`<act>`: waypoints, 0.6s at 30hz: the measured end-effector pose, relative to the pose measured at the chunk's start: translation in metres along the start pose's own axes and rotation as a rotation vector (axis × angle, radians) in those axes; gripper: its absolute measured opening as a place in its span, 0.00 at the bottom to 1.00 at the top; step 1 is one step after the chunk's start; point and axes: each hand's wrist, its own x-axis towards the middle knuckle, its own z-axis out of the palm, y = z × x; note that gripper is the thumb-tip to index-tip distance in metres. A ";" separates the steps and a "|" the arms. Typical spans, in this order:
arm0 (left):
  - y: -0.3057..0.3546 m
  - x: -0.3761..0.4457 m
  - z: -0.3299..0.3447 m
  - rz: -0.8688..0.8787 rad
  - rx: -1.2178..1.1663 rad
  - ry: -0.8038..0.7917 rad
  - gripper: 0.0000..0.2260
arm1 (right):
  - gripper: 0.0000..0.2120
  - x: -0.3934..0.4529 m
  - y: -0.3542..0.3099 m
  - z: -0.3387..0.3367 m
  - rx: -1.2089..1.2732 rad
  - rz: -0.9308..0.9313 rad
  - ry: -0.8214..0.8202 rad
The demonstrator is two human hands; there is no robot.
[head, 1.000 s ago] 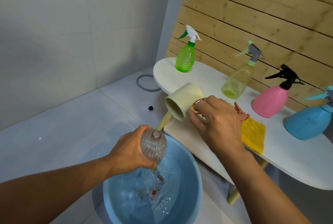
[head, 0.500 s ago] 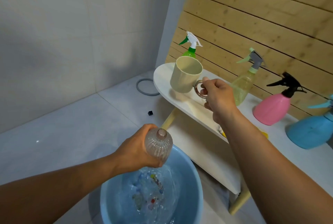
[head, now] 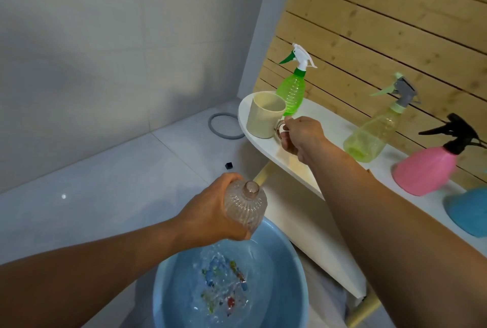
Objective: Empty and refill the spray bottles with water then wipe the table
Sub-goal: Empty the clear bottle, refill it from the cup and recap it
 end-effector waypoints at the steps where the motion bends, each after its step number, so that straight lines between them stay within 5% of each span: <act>1: 0.000 0.000 0.000 0.001 0.003 -0.001 0.47 | 0.05 0.002 0.001 -0.001 -0.021 -0.004 -0.011; 18: 0.000 -0.002 -0.002 0.022 -0.014 0.005 0.46 | 0.07 0.019 0.003 -0.008 -0.154 -0.080 -0.086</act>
